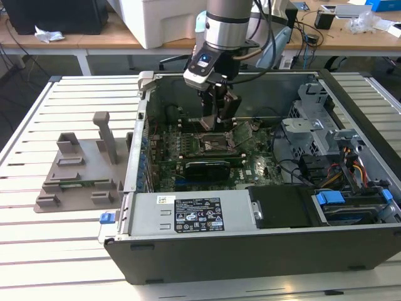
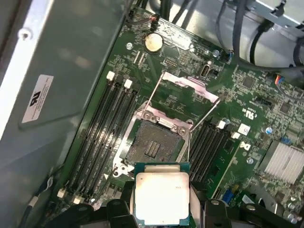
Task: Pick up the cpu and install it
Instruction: 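Place the cpu into insertion slot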
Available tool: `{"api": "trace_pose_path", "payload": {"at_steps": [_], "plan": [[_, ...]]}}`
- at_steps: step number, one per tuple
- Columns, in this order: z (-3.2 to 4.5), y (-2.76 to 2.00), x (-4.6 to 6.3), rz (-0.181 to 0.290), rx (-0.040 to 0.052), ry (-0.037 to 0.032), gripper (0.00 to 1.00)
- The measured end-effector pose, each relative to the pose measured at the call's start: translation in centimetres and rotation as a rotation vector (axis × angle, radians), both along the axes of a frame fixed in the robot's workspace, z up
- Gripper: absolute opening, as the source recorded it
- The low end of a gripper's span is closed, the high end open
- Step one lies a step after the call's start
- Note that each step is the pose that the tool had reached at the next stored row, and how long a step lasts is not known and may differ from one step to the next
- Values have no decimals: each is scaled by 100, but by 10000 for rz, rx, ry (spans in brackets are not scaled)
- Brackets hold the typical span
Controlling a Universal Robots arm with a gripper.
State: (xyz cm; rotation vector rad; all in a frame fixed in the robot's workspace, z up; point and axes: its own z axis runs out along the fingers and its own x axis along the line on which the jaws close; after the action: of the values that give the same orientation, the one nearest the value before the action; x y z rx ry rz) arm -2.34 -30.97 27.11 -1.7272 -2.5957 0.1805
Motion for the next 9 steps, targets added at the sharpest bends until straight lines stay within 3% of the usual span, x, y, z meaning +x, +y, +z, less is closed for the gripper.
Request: {"api": "trace_pose_path", "payload": {"at_steps": [9], "plan": [[0,0,3,-1225,-102,0,54]]}}
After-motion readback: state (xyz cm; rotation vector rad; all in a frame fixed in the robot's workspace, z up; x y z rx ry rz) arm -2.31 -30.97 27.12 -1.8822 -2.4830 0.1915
